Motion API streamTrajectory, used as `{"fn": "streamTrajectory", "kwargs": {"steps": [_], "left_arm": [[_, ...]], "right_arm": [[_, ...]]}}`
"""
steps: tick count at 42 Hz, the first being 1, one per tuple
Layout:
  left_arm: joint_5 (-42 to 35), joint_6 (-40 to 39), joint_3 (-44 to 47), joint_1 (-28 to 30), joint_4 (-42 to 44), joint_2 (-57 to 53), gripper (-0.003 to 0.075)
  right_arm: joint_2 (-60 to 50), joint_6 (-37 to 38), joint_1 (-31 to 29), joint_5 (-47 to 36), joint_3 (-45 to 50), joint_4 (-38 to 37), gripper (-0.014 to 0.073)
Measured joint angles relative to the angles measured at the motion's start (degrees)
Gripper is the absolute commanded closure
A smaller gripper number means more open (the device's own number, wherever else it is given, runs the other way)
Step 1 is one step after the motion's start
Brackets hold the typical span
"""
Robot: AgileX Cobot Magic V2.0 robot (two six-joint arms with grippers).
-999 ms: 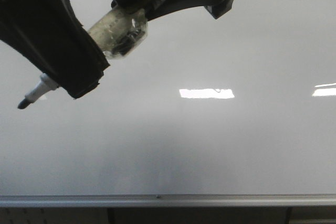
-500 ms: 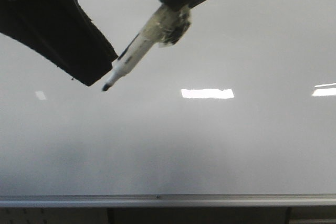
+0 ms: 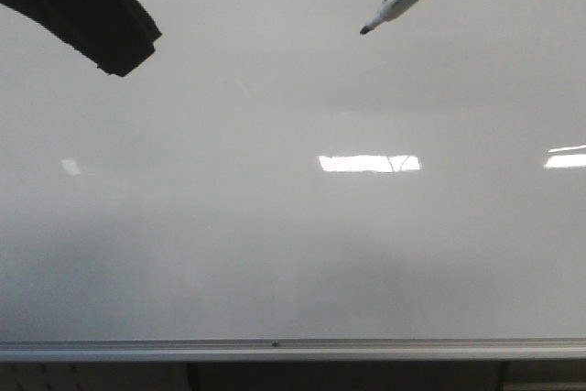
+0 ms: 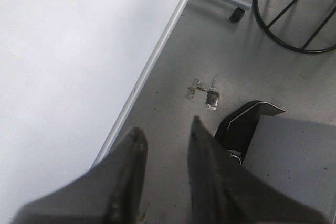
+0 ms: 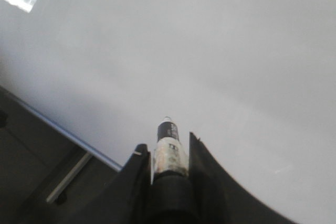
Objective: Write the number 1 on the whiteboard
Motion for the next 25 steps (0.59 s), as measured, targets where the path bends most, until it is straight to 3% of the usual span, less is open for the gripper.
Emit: {"fn": "streamTrajectory", "kwargs": {"steps": [10, 18, 25], "left_arm": [[-5.5, -9.73, 0.0, 3.77, 1.45, -1.68, 0.0741], [-11.49, -20.42, 1.03, 15.4, 6.42, -10.68, 0.0741], [-17.61, -22.44, 6.65, 24.67, 7.92, -23.64, 0.074]], "right_arm": [[-10.39, 0.2, -0.12, -10.21, 9.79, 0.1, 0.0653], [-13.53, 0.2, -4.87, -11.66, 11.52, 0.33, 0.0653], [-13.64, 0.35, -9.67, -12.15, 11.63, 0.33, 0.0653]]}}
